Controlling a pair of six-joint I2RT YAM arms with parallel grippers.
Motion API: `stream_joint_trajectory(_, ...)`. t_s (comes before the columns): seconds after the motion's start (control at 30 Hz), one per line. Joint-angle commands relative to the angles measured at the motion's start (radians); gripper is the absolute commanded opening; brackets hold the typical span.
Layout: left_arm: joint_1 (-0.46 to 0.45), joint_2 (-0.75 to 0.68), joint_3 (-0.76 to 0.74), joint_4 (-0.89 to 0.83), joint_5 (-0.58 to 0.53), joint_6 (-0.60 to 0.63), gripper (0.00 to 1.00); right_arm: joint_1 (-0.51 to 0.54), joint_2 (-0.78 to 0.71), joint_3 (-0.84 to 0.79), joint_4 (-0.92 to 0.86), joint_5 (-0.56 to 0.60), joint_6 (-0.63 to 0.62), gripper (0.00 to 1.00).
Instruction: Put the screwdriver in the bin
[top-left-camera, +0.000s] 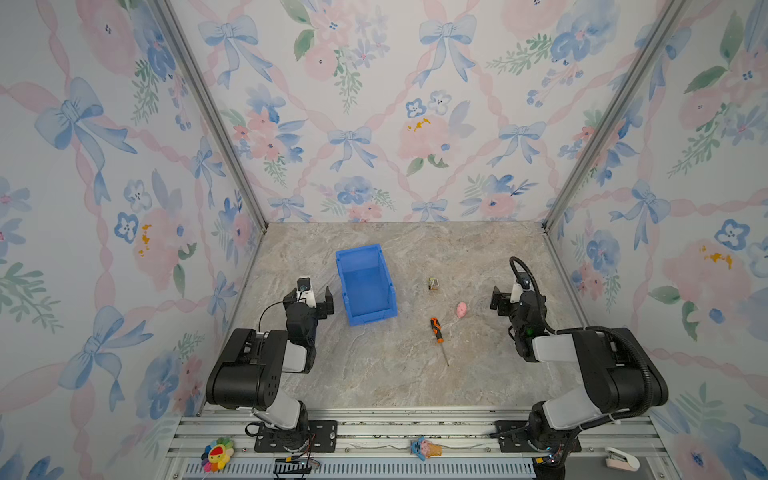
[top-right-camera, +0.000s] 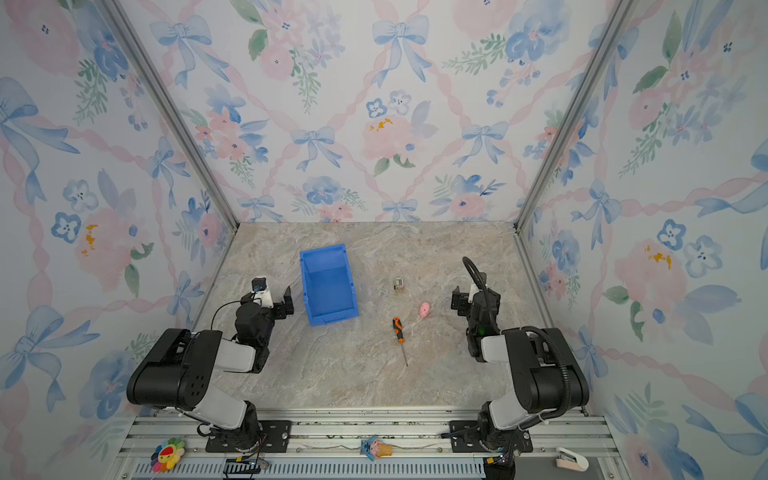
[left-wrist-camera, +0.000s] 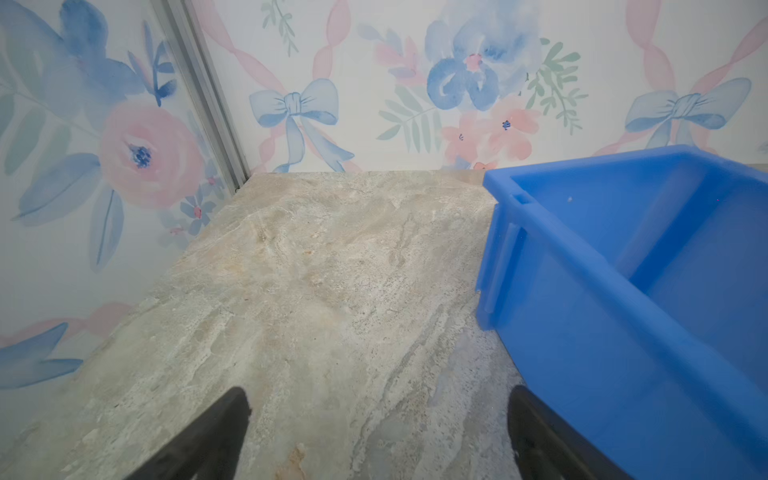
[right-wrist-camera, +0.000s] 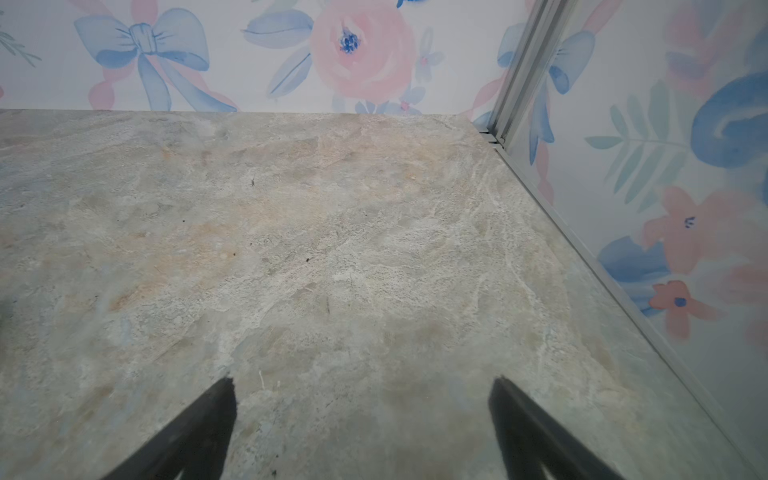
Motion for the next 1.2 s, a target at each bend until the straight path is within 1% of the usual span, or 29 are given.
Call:
stream_joint_trajectory(0.0, 0.008, 0.007, -0.009, 0.019, 0.012, 0.006, 0.98, -0.008, 0.004, 0.021, -0.002, -0.001, 0.013, 0.97)
stream_joint_trajectory(0.67, 0.008, 0.007, -0.009, 0.02, 0.013, 0.006, 0.97, -0.009, 0.005, 0.022, -0.005, -0.004, 0.011, 0.97)
stream_joint_trajectory(0.8, 0.008, 0.001, -0.01, 0.021, 0.01, 0.005, 0.98, 0.0, -0.002, 0.019, 0.004, 0.016, 0.004, 0.97)
stream_joint_trajectory(0.87, 0.008, -0.03, -0.015, 0.01, -0.017, -0.002, 0.97, 0.018, -0.045, 0.036, -0.066, 0.039, -0.006, 0.97)
stream_joint_trajectory(0.93, 0.008, -0.087, -0.013, -0.044, -0.038, -0.011, 0.98, 0.032, -0.107, 0.053, -0.152, 0.069, -0.012, 0.97)
stream_joint_trajectory(1.0, 0.011, -0.159, 0.01, -0.166, -0.049, -0.031, 0.98, 0.054, -0.183, 0.085, -0.297, 0.085, -0.006, 0.97)
stream_joint_trajectory(1.07, 0.013, -0.233, 0.032, -0.3, -0.055, -0.057, 0.97, 0.104, -0.26, 0.125, -0.449, 0.159, 0.008, 0.97)
stream_joint_trajectory(1.1, 0.012, -0.268, 0.042, -0.359, -0.056, -0.07, 0.98, 0.125, -0.289, 0.148, -0.524, 0.196, 0.026, 0.97)
stream_joint_trajectory(1.17, 0.009, -0.35, 0.071, -0.514, -0.044, -0.106, 0.98, 0.161, -0.347, 0.216, -0.715, 0.263, 0.111, 0.97)
